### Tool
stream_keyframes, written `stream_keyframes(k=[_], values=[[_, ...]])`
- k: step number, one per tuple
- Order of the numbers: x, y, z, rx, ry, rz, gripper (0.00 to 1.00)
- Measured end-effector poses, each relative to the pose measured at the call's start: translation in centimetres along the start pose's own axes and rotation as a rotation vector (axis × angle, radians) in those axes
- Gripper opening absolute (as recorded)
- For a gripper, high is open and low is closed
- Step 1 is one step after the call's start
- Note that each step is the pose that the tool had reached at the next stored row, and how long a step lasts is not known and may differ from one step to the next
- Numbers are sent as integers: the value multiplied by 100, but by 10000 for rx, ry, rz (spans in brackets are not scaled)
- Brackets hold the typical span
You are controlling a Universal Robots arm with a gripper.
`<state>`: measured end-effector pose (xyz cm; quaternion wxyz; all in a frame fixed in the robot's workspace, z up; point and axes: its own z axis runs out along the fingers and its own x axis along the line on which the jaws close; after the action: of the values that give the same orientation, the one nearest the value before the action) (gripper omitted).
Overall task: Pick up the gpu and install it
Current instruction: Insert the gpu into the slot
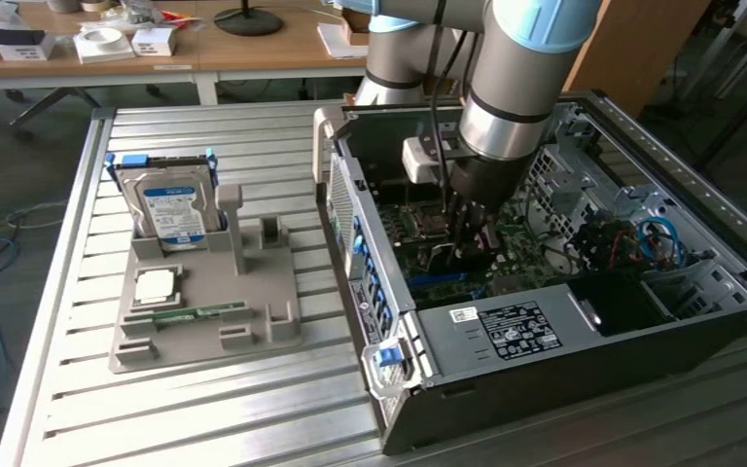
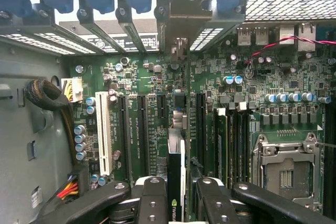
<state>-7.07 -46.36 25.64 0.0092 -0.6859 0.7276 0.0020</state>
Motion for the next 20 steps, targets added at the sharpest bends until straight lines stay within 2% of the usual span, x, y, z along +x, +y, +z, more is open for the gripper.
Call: stream_keyframes(k=[3, 20], values=[[0, 1, 2, -3, -1, -125, 26], [-10, 7, 9, -1, -4, -130, 26]])
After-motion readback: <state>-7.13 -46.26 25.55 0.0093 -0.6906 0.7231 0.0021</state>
